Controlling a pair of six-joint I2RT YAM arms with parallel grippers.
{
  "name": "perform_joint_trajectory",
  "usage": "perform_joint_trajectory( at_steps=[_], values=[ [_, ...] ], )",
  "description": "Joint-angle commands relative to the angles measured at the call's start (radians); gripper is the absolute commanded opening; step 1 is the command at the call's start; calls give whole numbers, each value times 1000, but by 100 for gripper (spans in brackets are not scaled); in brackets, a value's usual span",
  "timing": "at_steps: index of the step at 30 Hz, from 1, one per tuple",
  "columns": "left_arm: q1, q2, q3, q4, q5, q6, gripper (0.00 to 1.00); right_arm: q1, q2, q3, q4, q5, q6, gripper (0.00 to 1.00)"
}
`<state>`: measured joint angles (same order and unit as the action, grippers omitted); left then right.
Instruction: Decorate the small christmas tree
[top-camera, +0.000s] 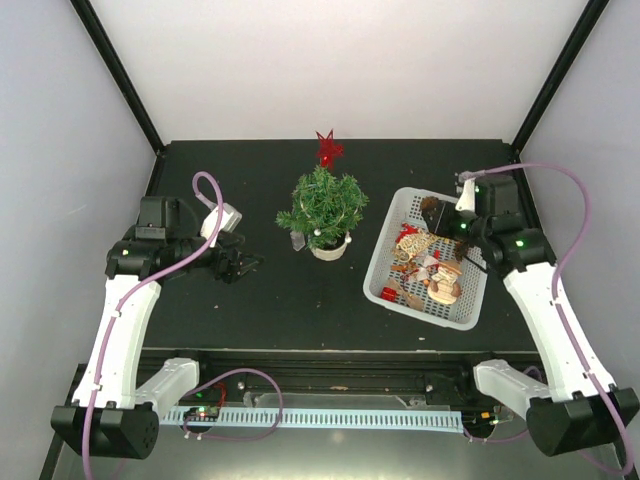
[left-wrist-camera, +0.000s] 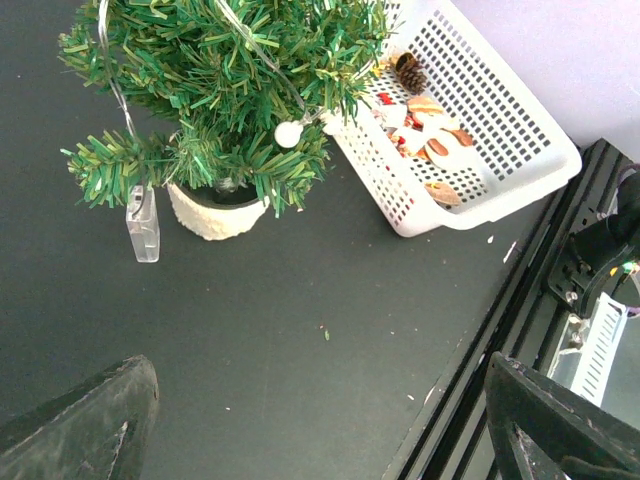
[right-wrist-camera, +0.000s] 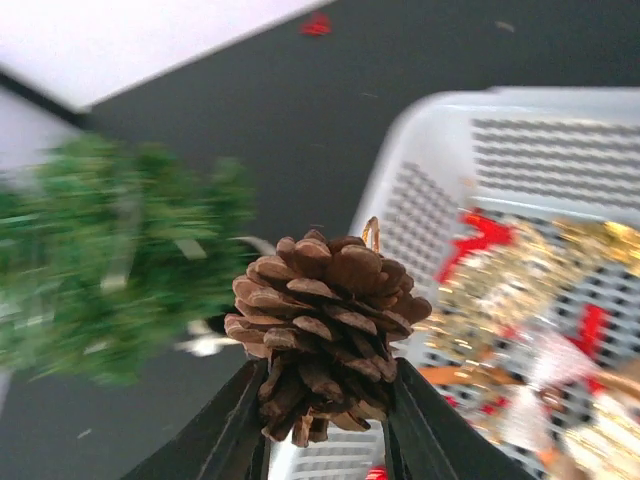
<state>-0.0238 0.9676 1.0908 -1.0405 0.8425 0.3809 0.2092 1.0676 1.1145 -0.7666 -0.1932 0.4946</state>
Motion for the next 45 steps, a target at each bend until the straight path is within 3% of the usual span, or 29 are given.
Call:
perform_joint_trajectory(
  at_steps=[1,6,13,36,45],
  values=[
    [1,-28,-4,18,29,-2,90,20,-54,79,61,-327,-81,33],
    [1,-47,-18,21,29,-2,90,70,-52,85,177,-557,-37,36],
    [2,-59,-20,23,35,-2,90,155,2,77,373,-709,85,38],
    [1,-78,-30,30,29,-1,90,281,288,86,642,-845,234,39],
    [1,-84,-37,33,26,0,90,286,381,122,570,-786,187,37]
  ],
)
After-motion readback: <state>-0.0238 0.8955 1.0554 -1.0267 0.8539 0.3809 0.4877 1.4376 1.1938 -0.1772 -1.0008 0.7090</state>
